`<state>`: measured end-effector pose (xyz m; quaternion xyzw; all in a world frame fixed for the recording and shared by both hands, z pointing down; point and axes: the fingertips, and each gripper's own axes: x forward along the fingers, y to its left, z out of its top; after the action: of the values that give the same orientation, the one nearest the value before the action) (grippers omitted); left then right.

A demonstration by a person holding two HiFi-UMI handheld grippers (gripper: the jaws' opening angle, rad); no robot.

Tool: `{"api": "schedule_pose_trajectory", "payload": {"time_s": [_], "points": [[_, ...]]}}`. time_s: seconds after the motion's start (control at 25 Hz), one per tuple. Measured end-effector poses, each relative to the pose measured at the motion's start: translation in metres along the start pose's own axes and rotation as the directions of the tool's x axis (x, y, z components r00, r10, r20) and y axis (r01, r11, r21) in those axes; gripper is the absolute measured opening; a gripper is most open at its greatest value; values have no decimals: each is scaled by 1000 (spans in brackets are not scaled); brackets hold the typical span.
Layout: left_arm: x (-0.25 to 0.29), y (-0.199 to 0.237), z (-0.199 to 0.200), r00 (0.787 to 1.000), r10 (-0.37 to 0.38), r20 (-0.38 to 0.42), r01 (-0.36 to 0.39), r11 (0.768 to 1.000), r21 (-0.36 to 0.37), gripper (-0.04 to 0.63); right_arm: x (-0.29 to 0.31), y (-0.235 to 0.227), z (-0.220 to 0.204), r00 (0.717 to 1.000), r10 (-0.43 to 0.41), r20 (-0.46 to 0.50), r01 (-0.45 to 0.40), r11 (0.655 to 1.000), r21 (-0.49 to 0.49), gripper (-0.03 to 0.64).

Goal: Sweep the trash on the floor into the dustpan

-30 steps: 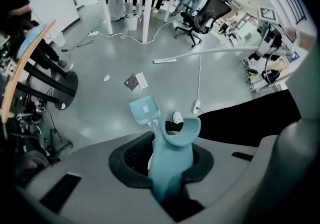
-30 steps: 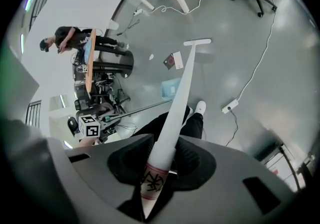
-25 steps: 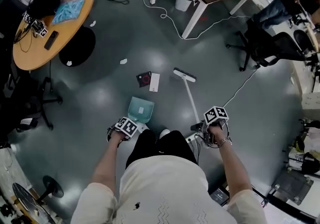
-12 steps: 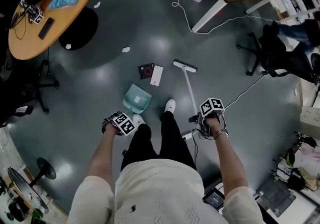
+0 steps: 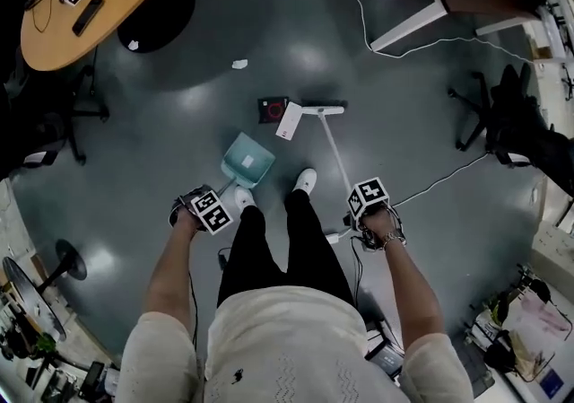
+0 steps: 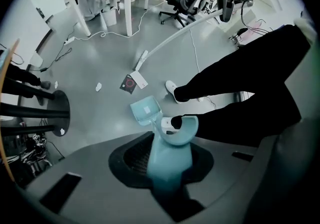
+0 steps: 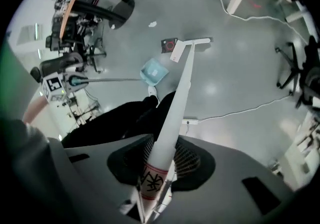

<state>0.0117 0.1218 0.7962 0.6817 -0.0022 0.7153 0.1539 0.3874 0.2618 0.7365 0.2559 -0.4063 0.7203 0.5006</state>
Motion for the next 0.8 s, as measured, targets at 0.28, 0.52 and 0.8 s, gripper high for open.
{"api": "schedule_pose_trajectory", "payload": {"time_s": [0.28, 0.52, 0.8], "points": [[5, -5, -6, 1000, 5, 1, -5, 1000, -3, 92, 17, 10, -33, 984, -153, -94, 134, 973, -186, 117], [8, -9, -17, 1000, 10, 16, -10, 1000, 0, 92, 47, 87, -55, 988, 71, -135, -86, 991, -107, 117], [9, -20, -27, 999, 13, 43, -12, 1000, -22, 92, 64, 153, -83, 968, 177, -176, -199, 973, -117, 117]]}}
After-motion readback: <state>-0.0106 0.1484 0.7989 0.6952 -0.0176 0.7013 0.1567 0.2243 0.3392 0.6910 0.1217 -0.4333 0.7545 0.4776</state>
